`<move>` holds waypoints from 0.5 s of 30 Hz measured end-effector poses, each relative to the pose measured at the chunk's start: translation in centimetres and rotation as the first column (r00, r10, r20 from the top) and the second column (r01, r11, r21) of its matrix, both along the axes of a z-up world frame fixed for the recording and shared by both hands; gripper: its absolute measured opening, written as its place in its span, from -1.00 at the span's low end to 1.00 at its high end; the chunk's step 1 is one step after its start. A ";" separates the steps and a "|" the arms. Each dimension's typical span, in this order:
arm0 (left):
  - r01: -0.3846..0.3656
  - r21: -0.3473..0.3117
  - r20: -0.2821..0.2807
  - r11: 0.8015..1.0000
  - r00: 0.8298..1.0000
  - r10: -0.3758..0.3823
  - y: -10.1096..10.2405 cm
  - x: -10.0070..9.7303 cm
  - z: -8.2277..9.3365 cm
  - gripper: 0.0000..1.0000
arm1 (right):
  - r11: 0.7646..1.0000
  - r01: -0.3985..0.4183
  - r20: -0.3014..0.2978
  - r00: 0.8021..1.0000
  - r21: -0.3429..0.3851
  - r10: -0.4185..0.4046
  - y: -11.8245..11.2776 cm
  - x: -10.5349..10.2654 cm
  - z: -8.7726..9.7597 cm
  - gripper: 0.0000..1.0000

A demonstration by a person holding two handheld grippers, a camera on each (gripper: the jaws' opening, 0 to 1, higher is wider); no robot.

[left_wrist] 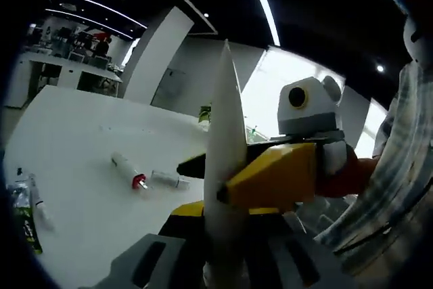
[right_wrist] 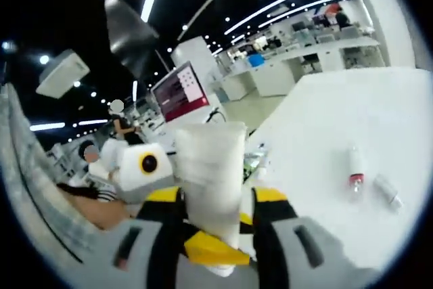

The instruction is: Arrange the skincare products in the storage area until every visible bottle or jar stands upright without overlapping.

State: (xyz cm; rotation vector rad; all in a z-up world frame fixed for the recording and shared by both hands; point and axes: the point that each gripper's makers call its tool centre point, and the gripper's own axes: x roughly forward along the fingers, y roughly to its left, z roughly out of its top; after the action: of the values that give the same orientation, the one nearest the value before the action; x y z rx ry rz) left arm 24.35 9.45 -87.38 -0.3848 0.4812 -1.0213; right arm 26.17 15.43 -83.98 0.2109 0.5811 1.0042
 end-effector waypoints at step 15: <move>-0.053 0.053 0.073 0.997 0.996 0.049 -0.6 1.3 0.8 -0.52 | 0.999 0.050 0.036 0.998 0.001 -0.050 -1.7 0.8 1.3 -0.45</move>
State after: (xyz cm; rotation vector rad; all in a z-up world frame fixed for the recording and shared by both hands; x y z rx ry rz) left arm 25.63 8.83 -86.53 -0.3086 0.4323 -0.9672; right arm 26.93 13.77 -82.64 0.2058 0.5404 0.9579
